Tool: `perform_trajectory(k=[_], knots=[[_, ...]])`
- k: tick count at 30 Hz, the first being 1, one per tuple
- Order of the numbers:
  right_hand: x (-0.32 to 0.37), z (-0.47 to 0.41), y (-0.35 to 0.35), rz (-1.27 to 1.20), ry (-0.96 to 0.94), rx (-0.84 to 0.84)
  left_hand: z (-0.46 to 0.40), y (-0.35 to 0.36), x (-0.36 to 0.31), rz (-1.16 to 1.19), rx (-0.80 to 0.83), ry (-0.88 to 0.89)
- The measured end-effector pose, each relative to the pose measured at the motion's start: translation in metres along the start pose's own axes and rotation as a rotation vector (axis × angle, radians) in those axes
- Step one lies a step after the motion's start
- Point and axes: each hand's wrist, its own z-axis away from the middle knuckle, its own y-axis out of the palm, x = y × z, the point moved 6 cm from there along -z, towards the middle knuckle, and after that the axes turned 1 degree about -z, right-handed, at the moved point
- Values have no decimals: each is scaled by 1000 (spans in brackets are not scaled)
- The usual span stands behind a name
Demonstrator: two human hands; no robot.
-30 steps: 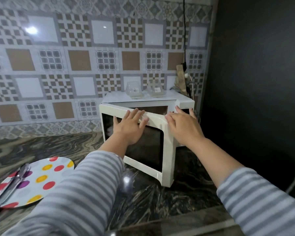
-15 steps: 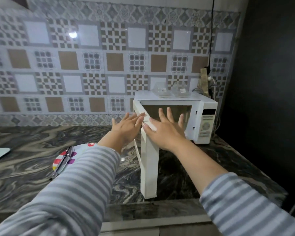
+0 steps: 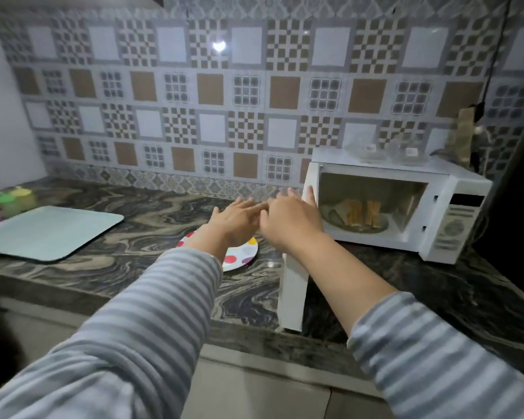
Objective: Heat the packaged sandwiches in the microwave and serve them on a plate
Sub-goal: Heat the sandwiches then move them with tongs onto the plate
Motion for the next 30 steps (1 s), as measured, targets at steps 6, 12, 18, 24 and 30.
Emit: perform_trajectory(k=[6,12,18,24,30], knots=[[68,-28,41,-13,-114,78,20,21,94,25,12,-177],[79,-70,115,-117,43,257,6,58,171,71,83,-236],[72,-112,196,-216,191,335,-22,100,229,218,128,-187],[53,-114,277,-297,391,472,-47,151,271,333,192,-181],[37,-119,308,-361,501,379,-64,172,285,444,114,-194]])
